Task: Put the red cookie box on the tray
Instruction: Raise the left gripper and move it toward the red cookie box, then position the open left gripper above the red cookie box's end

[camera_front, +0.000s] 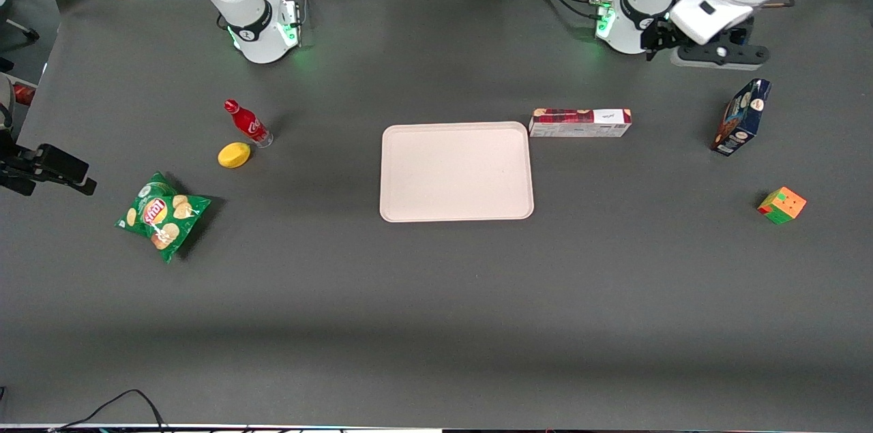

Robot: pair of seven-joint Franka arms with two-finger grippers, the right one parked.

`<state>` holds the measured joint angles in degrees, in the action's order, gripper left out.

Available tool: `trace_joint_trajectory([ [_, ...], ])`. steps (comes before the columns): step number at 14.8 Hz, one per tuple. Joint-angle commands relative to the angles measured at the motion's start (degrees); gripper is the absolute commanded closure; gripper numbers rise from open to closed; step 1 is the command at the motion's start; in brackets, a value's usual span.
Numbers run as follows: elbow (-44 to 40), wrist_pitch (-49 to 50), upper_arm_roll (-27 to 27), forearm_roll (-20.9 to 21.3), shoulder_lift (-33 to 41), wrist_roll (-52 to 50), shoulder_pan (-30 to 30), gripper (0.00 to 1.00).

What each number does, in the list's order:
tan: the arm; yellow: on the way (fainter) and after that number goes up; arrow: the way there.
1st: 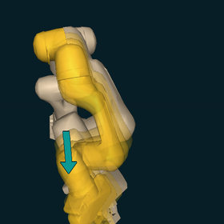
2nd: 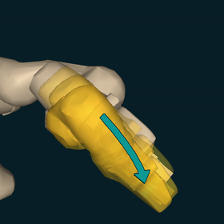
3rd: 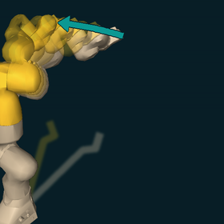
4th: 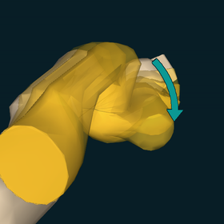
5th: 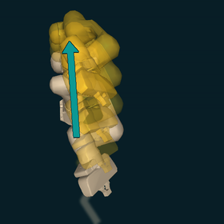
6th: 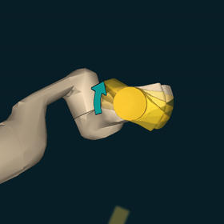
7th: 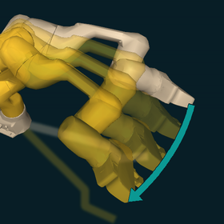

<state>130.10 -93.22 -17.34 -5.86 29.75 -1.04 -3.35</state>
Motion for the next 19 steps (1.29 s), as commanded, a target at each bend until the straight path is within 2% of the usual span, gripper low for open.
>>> trace_joint_trajectory([
  [1, 1.4, -2.5, -4.7, 0.0, 1.4, 17.5, 0.1, 0.00],
  [5, 3.8, -8.6, -4.6, -0.1, 1.0, 47.5, 0.1, 0.00],
  [9, 10.2, -18.0, -4.7, -0.2, 1.6, 63.0, 0.2, 0.00],
  [14, 14.8, -20.3, -5.3, -1.2, 4.2, 64.1, 1.4, 0.00],
  [15, 16.8, -21.5, -5.4, -2.8, 4.2, 64.1, 1.4, 0.00],
  [17, 20.9, -25.0, -8.4, -7.0, 5.2, 64.1, 2.6, 0.00],
  [19, 22.0, -27.5, -13.1, -8.0, 5.5, 63.4, 2.6, 0.00],
])
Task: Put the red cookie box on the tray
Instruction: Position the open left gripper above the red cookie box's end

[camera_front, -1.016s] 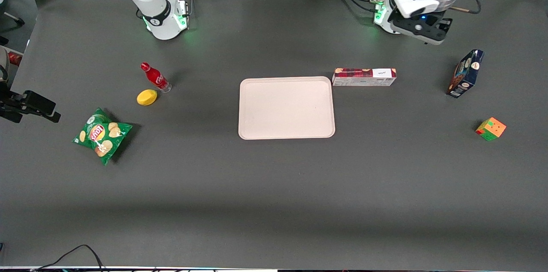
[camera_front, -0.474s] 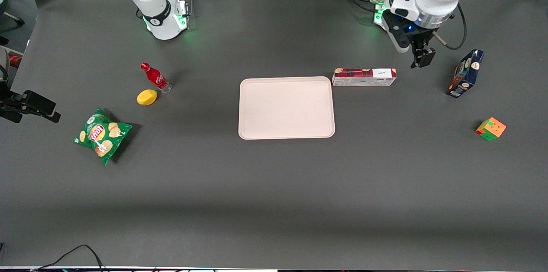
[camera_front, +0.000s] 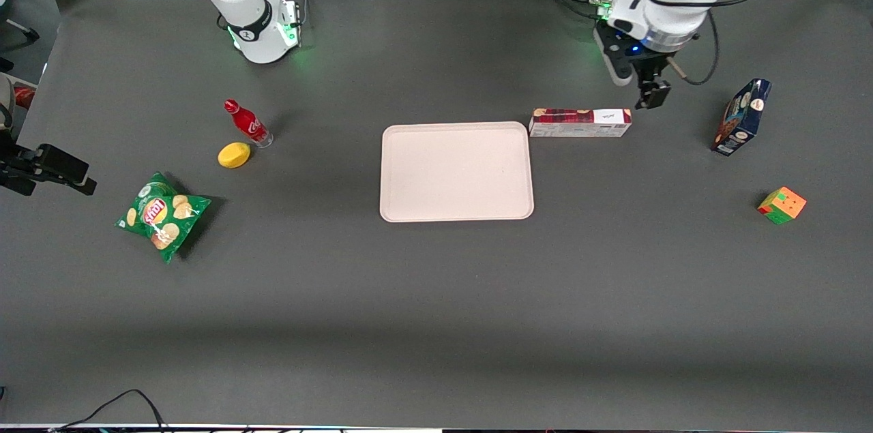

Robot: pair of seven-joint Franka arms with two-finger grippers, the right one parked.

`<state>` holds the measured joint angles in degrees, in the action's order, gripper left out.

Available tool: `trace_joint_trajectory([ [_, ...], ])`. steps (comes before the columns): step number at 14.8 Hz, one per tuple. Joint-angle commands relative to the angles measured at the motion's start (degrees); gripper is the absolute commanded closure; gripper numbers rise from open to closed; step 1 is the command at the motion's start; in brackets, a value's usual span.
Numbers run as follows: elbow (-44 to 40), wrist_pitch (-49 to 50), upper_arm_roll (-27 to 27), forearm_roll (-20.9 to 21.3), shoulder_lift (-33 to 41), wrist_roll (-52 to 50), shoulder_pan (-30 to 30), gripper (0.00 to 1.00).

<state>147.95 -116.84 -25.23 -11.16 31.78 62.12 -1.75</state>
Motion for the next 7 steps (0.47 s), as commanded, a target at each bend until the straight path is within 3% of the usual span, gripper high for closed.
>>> trace_joint_trajectory([
  [1, 5.0, -4.5, -6.5, -4.3, 3.6, -0.9, 1.0, 0.00],
  [3, 8.0, -10.0, -8.2, -6.6, 3.4, -1.4, 1.3, 0.00],
  [6, 9.5, -16.5, -15.8, -6.7, 2.8, -0.7, 1.8, 0.00],
  [7, 9.9, -16.7, -16.1, -6.7, 2.8, -0.7, 1.8, 0.00],
])
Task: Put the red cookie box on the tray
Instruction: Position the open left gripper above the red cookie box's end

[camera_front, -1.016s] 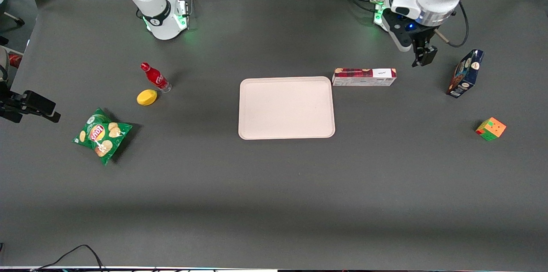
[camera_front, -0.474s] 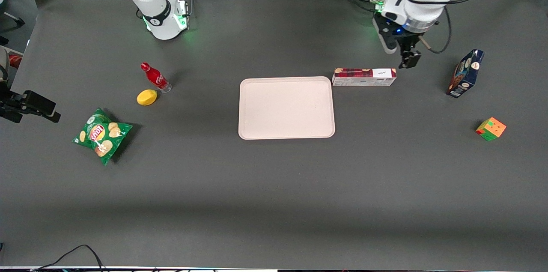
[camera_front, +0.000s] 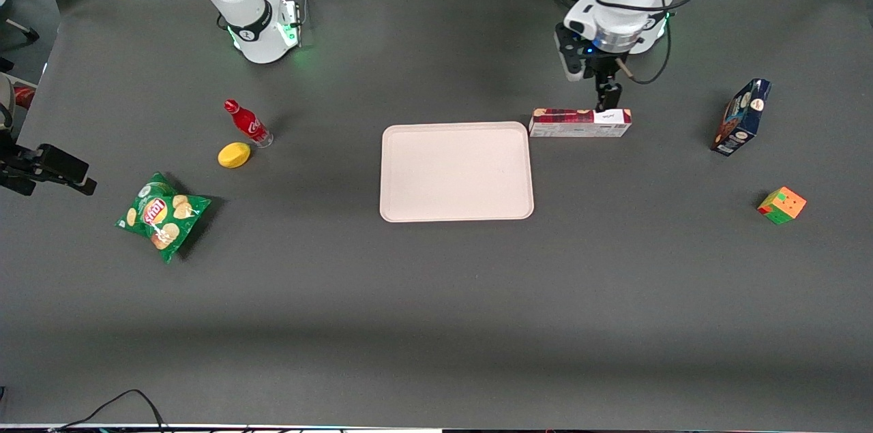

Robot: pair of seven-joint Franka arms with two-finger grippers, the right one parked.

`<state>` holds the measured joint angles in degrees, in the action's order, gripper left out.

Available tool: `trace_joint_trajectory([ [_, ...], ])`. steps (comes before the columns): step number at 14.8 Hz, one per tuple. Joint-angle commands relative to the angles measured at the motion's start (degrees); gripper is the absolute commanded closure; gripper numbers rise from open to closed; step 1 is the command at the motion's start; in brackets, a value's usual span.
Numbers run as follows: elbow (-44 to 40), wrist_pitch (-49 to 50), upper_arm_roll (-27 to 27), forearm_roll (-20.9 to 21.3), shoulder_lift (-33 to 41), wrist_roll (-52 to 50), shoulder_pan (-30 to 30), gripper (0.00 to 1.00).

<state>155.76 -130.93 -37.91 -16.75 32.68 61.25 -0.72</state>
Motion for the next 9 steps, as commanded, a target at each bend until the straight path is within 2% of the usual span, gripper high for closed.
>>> trace_joint_trajectory([
  [1, 2.6, -3.1, -3.3, -1.1, 1.5, 0.3, 0.6, 0.00],
  [5, 6.6, -14.9, -2.4, -1.2, -6.1, 5.0, -1.3, 0.00],
  [9, 8.1, -16.5, -2.2, -1.4, -9.0, 4.8, -1.3, 0.00],
])
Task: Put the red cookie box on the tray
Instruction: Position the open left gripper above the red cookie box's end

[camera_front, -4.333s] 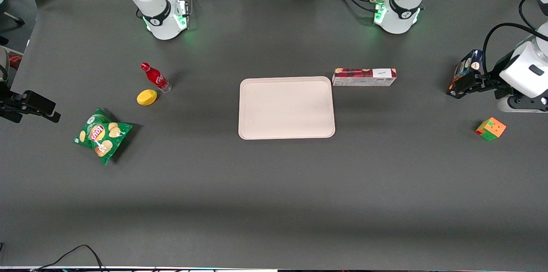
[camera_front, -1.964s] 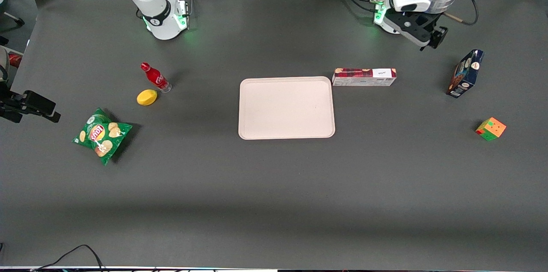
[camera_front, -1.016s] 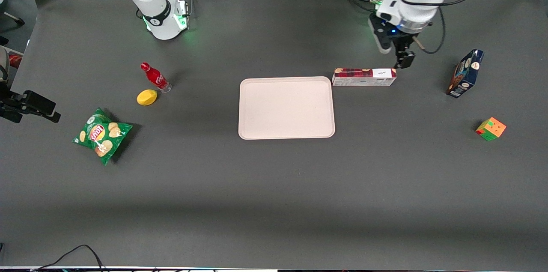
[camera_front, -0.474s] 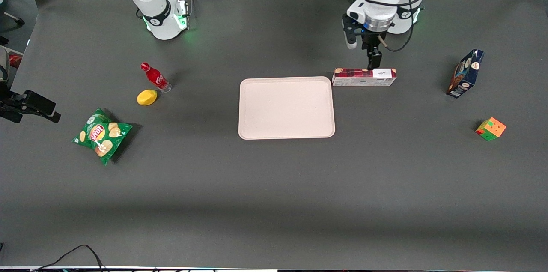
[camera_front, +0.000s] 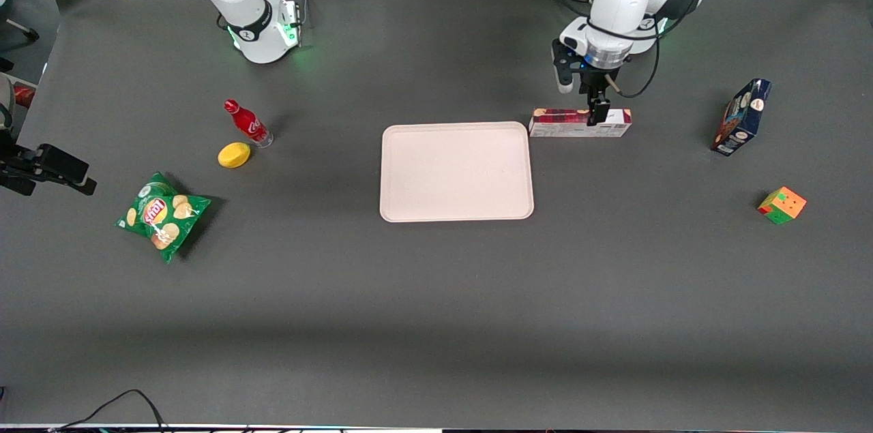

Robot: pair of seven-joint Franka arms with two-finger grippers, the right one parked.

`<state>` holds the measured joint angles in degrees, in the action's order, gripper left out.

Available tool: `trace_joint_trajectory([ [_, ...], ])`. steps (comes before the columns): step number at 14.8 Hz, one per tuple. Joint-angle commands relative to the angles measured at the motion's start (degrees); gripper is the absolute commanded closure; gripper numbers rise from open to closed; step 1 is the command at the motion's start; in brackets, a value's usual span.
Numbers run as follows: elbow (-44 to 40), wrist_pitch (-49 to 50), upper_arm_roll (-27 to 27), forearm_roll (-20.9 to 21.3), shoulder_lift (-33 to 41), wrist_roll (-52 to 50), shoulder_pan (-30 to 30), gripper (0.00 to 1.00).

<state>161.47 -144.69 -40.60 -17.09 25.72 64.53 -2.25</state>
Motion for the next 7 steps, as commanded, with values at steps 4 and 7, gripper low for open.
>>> trace_joint_trajectory([
  [4, 3.3, -2.4, 1.1, -1.2, -3.6, 1.4, 0.2, 0.00],
  [7, 3.4, -2.5, 1.1, -1.2, -5.1, 1.4, 0.3, 0.00],
])
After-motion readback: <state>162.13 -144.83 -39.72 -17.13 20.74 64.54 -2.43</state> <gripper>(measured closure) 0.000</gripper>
